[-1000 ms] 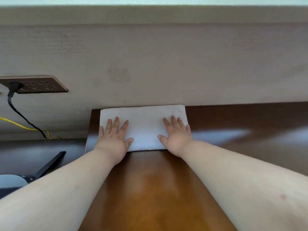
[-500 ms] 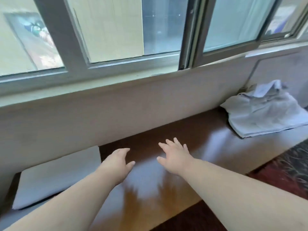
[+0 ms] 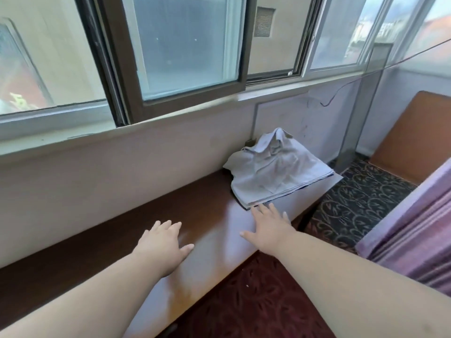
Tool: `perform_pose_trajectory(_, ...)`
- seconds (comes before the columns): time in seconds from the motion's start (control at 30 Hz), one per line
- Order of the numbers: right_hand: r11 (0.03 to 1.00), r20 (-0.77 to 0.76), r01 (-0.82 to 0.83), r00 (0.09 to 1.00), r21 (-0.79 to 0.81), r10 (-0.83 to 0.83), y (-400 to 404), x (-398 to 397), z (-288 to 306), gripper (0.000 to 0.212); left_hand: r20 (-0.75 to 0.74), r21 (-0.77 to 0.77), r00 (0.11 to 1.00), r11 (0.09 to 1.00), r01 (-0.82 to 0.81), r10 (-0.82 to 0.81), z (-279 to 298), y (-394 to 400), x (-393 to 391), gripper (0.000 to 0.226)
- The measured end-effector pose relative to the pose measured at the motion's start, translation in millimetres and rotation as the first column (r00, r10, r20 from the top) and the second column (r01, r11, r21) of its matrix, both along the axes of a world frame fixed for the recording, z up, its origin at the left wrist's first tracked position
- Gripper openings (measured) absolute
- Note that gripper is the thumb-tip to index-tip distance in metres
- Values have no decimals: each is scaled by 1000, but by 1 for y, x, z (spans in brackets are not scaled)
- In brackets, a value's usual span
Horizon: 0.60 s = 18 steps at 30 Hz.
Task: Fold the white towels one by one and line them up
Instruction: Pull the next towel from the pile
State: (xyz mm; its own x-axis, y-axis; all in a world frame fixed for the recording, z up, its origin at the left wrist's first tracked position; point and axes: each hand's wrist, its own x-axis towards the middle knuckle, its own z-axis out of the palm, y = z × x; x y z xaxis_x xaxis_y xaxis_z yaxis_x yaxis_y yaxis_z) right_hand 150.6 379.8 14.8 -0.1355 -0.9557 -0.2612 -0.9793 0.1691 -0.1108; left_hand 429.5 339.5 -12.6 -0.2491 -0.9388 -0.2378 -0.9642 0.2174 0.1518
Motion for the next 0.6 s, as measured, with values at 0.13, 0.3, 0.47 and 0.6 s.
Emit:
perform_pose_trajectory(0.13,992,6,115,993,43,-115,-28,-57,-14,89,6,19,999,999,45,-45,-20,-38,-46,84)
perform_pose_trajectory(0.3,978,-28,207,978,33,-206,-81,-124,-22,87,28,18,987,988,156,-157,-34,-114,-122,85)
perform_pose_trajectory(0.47,948,25,320,947,-5,-319,-126,-175,-25,83,56,-24,967,968,248,-247,-23,-185,-198,80)
perform_pose_trajectory(0.6,928,105,373,922,11,-372,-171,-205,-30,82,82,-73,962,961,267,-261,-17,-225,-247,76)
